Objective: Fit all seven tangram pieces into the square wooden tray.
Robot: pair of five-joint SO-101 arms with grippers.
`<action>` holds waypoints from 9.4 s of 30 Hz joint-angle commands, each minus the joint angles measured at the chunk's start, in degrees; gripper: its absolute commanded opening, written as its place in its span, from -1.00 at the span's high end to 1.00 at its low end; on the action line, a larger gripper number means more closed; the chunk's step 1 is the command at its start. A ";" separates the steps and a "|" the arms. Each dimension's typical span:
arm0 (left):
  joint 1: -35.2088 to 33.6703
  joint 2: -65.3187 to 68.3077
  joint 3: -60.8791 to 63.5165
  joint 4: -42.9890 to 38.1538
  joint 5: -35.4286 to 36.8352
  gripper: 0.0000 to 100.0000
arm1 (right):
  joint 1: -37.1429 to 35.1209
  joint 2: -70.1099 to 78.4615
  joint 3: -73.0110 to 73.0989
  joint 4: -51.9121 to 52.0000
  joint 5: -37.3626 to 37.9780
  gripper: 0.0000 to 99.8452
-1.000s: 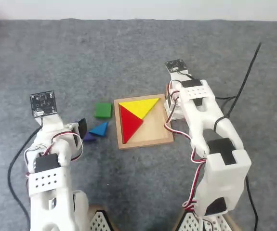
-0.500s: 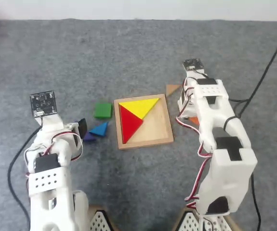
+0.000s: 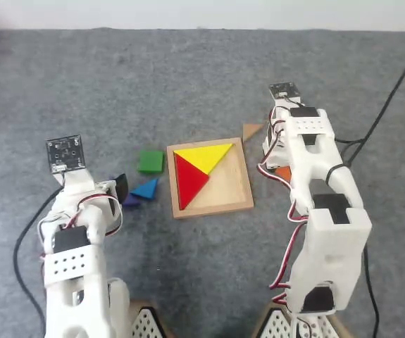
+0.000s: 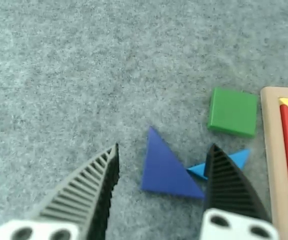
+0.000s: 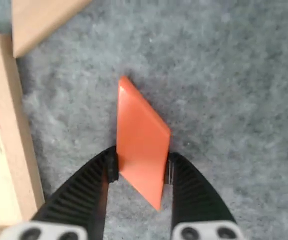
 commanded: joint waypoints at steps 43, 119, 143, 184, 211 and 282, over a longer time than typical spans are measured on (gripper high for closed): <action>-16.18 -0.18 4.00 -3.52 -7.21 0.46 | -26.07 -9.36 0.97 -5.93 -14.77 0.93; -14.77 -0.35 5.85 -6.59 -7.38 0.46 | -17.36 -4.09 1.23 -6.20 -10.90 0.44; -14.77 -0.35 5.85 -6.68 -7.38 0.46 | -10.77 -12.53 18.64 -3.82 -8.35 0.44; -14.77 -0.26 5.85 -6.68 -7.47 0.46 | -23.16 -11.56 16.00 -9.98 -22.59 0.58; -14.77 -0.26 5.85 -6.59 -7.47 0.46 | -20.79 -10.51 16.00 -5.67 -21.63 0.83; -14.77 -0.09 5.85 -6.68 -7.47 0.46 | 6.73 -9.45 8.62 -9.27 -10.29 0.53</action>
